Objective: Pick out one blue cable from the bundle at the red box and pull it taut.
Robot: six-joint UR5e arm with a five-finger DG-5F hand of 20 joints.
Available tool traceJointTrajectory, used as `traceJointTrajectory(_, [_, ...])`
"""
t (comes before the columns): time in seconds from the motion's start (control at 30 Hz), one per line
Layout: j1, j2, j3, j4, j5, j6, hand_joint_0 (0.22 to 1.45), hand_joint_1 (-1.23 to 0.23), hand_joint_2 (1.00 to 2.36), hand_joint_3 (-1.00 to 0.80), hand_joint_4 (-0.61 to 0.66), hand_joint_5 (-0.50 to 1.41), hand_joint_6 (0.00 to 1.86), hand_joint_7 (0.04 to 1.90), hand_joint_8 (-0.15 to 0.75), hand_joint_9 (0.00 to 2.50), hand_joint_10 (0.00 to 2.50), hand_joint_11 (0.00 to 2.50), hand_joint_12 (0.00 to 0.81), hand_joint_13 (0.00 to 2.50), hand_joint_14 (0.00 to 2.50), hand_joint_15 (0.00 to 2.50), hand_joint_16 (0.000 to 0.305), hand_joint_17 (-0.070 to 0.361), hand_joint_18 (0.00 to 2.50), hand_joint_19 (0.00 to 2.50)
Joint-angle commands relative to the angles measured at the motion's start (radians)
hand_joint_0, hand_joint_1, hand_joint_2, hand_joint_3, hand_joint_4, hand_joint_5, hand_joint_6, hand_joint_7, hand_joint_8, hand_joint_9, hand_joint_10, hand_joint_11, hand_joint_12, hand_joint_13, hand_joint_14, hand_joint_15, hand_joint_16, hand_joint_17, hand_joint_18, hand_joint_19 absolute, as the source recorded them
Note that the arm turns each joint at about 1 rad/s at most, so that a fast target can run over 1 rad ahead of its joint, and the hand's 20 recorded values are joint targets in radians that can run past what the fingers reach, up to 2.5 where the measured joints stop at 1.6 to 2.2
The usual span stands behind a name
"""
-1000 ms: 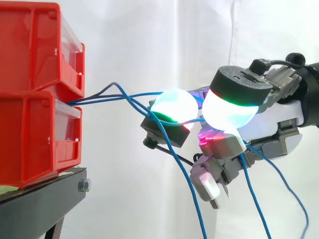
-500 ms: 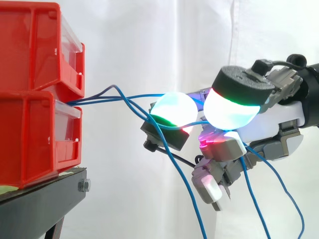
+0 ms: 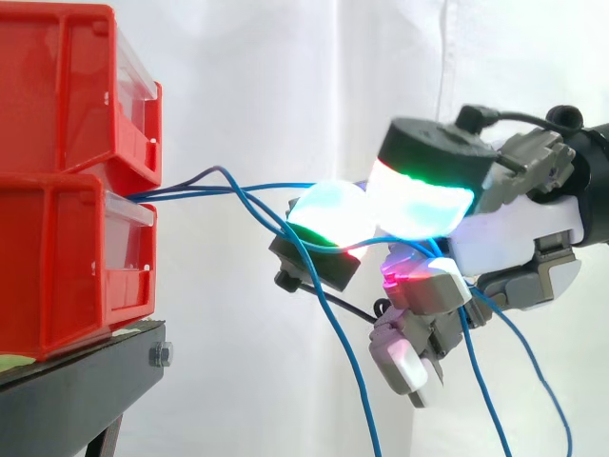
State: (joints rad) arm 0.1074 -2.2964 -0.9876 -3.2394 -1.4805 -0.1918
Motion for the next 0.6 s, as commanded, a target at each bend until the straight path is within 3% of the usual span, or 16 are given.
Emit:
traceJointTrajectory(0.0, [0.000,0.000,0.000,-0.002,0.002,0.000,0.75,-0.94,1.00,-0.50,-0.29,-0.15,0.92,1.00,0.163,1.16,0.03,0.79,0.293,0.86,0.02,0.61,0.045,0.102,0.69,0.62])
traceJointTrajectory(0.23, [0.000,0.000,0.000,-0.002,-0.003,0.000,0.78,-0.96,1.00,-0.50,-0.25,-0.19,0.93,0.90,0.141,0.99,0.03,0.73,0.281,0.76,0.02,0.54,0.044,0.099,0.65,0.56])
traceJointTrajectory(0.57, [0.000,0.002,0.006,-0.008,0.000,0.003,0.54,-0.97,1.00,-0.50,-0.18,-0.18,0.87,0.77,0.149,0.98,0.02,0.70,0.294,0.72,0.02,0.51,0.046,0.104,0.61,0.57])
